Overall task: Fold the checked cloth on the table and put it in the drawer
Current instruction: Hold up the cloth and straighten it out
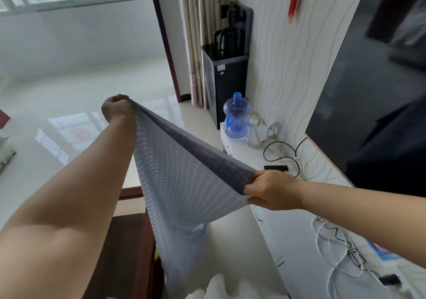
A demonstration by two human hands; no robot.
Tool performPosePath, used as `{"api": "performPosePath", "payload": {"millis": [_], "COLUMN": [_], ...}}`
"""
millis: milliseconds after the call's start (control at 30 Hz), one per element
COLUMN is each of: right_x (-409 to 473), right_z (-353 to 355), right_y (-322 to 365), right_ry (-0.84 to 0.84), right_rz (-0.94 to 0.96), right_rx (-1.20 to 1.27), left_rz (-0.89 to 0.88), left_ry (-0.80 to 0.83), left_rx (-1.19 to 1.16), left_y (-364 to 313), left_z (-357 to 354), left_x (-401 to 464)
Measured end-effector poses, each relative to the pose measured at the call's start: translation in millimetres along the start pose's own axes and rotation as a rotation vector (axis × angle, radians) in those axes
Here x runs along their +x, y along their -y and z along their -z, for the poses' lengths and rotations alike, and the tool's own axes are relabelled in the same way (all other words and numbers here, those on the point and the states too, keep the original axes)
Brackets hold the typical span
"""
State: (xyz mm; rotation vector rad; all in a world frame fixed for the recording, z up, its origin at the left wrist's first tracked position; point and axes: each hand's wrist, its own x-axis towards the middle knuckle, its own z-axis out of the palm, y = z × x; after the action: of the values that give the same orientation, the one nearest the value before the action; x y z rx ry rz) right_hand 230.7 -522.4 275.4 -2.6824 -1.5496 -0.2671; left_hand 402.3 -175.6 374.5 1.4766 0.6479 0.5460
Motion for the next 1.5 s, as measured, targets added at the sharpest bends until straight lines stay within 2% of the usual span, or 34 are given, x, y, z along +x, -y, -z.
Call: {"api": "performPosePath", "payload": {"millis": [133, 233, 367, 400, 467, 600, 700, 900, 1000, 1133, 1267, 1400, 1500], "right_x": [-10, -9, 2, 5, 10, 19, 26, 26, 31, 36, 36, 29, 25], "right_z": [2, 11, 36, 42, 55, 92, 119, 119, 117, 116, 114, 112, 106], "right_y": [-12, -26, -49, -55, -69, -89, -82, -57, -60, -61, -52, -59, -69], "right_ry": [0.016, -0.058, 0.350, 0.390, 0.359, 0.218, 0.148, 0.232, 0.299, 0.231, 0.189, 0.062, -0.034], "right_rz": [-0.096, -0.326, -0.703, -0.769, -0.845, -0.826, -0.640, -0.399, -0.449, -0.523, -0.515, -0.499, -0.604], "right_rx": [-0.061, -0.150, -0.127, -0.094, -0.032, 0.089, 0.059, -0.176, -0.258, -0.243, -0.193, -0.241, -0.294], "left_rz": [-0.017, -0.042, -0.104, -0.130, -0.162, -0.174, -0.196, -0.150, -0.131, -0.100, -0.117, -0.126, -0.143], "left_ry": [0.007, -0.011, 0.008, 0.017, 0.021, 0.011, 0.020, -0.009, -0.012, -0.035, -0.054, -0.083, -0.050], "left_rx": [0.033, 0.103, 0.205, 0.224, 0.217, 0.109, 0.133, 0.156, 0.118, 0.112, 0.128, 0.120, 0.114], "left_y": [7, 11, 15, 15, 11, -5, 1, 15, 26, 26, 28, 26, 24], "left_z": [1, 8, 11, 10, 10, 23, 36, 50, 51, 50, 54, 55, 50], "left_x": [-1, 3, 2, 0, 0, 18, 42, 30, 31, 26, 26, 26, 25]}}
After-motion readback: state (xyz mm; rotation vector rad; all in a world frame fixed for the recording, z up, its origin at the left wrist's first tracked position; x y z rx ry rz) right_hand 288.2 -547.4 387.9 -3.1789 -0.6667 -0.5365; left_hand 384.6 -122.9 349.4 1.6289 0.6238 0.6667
